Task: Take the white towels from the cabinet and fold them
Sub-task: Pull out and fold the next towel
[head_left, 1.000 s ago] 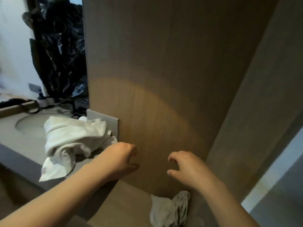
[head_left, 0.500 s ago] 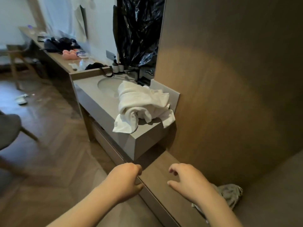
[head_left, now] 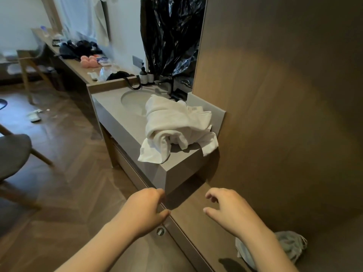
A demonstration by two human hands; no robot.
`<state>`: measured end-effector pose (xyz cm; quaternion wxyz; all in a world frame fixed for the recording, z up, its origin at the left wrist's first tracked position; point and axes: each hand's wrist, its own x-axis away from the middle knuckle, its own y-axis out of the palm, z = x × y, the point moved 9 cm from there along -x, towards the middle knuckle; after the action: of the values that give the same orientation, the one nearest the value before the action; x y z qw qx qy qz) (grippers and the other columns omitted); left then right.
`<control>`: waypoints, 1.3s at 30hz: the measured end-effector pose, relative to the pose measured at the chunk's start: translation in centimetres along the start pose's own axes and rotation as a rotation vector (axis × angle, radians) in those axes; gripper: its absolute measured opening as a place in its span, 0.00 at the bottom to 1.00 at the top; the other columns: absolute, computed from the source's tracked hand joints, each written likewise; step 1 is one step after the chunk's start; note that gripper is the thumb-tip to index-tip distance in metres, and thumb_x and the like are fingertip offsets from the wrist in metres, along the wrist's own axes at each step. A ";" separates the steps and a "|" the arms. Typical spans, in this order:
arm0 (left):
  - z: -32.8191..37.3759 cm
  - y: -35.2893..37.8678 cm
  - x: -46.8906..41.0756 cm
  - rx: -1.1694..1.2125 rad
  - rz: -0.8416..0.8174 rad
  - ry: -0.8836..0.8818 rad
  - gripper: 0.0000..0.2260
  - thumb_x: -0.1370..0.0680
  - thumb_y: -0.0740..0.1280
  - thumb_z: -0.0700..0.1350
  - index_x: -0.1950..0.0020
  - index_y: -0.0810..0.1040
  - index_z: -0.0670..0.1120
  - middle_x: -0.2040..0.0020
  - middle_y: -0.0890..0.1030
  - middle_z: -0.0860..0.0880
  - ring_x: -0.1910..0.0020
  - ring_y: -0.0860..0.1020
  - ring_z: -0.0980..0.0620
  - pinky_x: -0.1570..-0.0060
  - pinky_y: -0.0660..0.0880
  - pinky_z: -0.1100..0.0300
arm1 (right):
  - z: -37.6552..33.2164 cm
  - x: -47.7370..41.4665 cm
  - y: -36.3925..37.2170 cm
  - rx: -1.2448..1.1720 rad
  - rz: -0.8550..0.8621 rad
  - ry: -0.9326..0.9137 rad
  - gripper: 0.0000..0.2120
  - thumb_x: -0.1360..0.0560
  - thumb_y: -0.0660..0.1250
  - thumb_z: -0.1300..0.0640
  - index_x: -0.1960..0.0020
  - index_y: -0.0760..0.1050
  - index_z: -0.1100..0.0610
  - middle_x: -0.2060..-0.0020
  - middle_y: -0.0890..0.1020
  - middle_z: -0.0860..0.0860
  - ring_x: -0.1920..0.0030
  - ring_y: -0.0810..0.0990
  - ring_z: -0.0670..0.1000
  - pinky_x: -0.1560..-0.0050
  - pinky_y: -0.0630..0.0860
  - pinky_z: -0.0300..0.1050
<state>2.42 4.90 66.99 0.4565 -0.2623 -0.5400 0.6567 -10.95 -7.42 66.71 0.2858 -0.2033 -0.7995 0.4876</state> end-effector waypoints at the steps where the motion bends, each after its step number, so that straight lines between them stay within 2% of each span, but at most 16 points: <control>1: 0.1 -0.2 -0.8 0.008 0.006 -0.017 0.15 0.23 0.65 0.57 0.40 0.74 0.53 0.44 0.78 0.55 0.44 0.77 0.56 0.47 0.73 0.63 | 0.3 -1.0 -0.5 -0.005 -0.003 -0.005 0.19 0.22 0.67 0.47 0.32 0.71 0.45 0.39 0.77 0.44 0.42 0.76 0.44 0.46 0.75 0.37; 11: -1.8 -2.2 -6.8 0.043 0.055 -0.118 0.17 0.22 0.64 0.57 0.37 0.74 0.53 0.41 0.78 0.56 0.43 0.76 0.58 0.47 0.72 0.66 | 0.3 -9.3 -3.1 0.009 -0.026 -0.076 0.19 0.22 0.67 0.48 0.33 0.71 0.45 0.39 0.77 0.44 0.42 0.77 0.43 0.47 0.76 0.37; 16: -4.9 -2.5 -9.8 0.075 0.013 -0.130 0.17 0.23 0.65 0.57 0.37 0.74 0.53 0.41 0.78 0.56 0.45 0.77 0.59 0.50 0.71 0.69 | -0.3 -12.6 -2.9 0.032 -0.046 -0.065 0.19 0.22 0.67 0.48 0.32 0.71 0.45 0.38 0.76 0.43 0.40 0.76 0.43 0.44 0.77 0.38; 19: -7.9 -3.7 -12.0 0.110 0.021 -0.128 0.17 0.23 0.65 0.57 0.36 0.75 0.53 0.41 0.79 0.56 0.45 0.77 0.59 0.47 0.73 0.66 | -1.2 -14.9 -3.4 0.028 -0.027 -0.034 0.19 0.22 0.67 0.47 0.32 0.71 0.46 0.37 0.75 0.44 0.41 0.76 0.43 0.44 0.76 0.38; 26: -14.1 -7.3 -18.0 0.178 0.041 -0.017 0.17 0.24 0.65 0.58 0.37 0.75 0.54 0.43 0.79 0.59 0.45 0.77 0.59 0.46 0.74 0.64 | -5.2 -19.7 -4.8 -0.054 0.069 0.061 0.19 0.22 0.67 0.46 0.32 0.72 0.45 0.38 0.76 0.42 0.43 0.76 0.41 0.46 0.75 0.37; 29: -15.8 -8.7 -20.2 0.179 0.018 0.047 0.16 0.23 0.65 0.58 0.37 0.75 0.55 0.42 0.78 0.59 0.44 0.77 0.60 0.45 0.74 0.65 | -6.9 -21.3 -5.0 -0.074 0.101 0.096 0.19 0.22 0.67 0.46 0.32 0.72 0.45 0.38 0.76 0.42 0.40 0.75 0.40 0.44 0.73 0.36; 34: -16.9 -9.6 -24.2 0.198 -0.018 0.150 0.16 0.23 0.65 0.57 0.38 0.76 0.54 0.43 0.79 0.58 0.47 0.77 0.59 0.48 0.75 0.65 | -7.3 -23.1 -5.4 -0.086 0.164 0.185 0.17 0.23 0.67 0.46 0.34 0.73 0.45 0.40 0.78 0.41 0.41 0.75 0.40 0.40 0.74 0.39; 39: -16.8 -9.8 -26.5 0.221 -0.023 0.192 0.14 0.23 0.66 0.57 0.41 0.76 0.54 0.44 0.79 0.58 0.47 0.77 0.58 0.50 0.74 0.64 | -6.1 -24.2 -6.6 -0.106 0.210 0.250 0.16 0.23 0.68 0.47 0.36 0.75 0.45 0.46 0.78 0.41 0.48 0.75 0.40 0.48 0.73 0.36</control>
<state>31.39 -10.67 67.67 0.5399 -0.2659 -0.4211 0.6786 10.98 -20.96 68.55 0.3195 -0.3597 -0.7565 0.4429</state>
